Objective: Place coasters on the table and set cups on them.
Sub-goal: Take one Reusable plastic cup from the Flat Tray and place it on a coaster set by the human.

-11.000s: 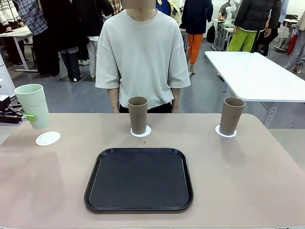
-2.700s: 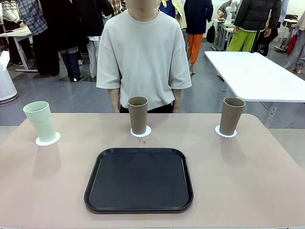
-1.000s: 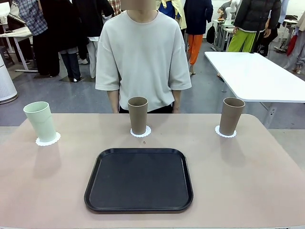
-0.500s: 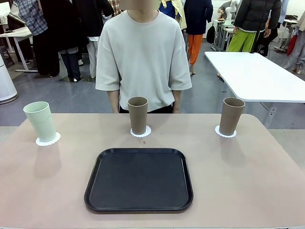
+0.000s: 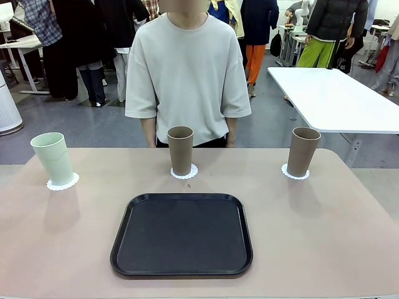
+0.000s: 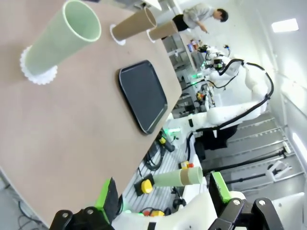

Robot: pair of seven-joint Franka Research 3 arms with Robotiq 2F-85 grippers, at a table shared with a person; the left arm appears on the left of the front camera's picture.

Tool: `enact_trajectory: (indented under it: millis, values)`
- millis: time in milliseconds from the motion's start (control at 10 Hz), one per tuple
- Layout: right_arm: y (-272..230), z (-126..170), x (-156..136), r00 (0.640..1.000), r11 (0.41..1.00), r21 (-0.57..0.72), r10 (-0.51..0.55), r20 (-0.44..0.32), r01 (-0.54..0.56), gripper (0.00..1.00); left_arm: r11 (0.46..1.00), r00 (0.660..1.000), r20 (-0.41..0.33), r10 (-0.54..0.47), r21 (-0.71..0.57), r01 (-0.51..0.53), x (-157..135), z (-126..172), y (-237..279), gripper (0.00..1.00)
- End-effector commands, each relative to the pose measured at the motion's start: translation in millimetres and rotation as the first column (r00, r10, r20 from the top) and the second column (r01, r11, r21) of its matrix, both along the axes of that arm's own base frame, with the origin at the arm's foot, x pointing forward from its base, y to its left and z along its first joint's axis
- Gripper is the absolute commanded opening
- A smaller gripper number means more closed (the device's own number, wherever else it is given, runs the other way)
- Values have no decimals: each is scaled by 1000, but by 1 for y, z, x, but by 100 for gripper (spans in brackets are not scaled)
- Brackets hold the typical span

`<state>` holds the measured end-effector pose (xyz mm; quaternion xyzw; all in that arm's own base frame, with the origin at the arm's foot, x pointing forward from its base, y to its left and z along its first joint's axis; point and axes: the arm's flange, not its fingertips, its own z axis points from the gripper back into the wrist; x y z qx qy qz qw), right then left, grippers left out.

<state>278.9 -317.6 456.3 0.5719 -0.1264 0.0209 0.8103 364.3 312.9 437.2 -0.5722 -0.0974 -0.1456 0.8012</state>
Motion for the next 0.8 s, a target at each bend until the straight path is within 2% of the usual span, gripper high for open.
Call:
enact_trajectory:
  millis: [0, 700]
  values:
    - [0, 1, -1, 1000, 1000, 6, 4, 6, -4, 100, 1000, 1000, -28, 1, 0, -1, 4, -5, 1, 100]
    - [0, 1, -1, 1000, 1000, 6, 4, 6, -4, 100, 1000, 1000, -28, 1, 0, -1, 4, -5, 1, 100]
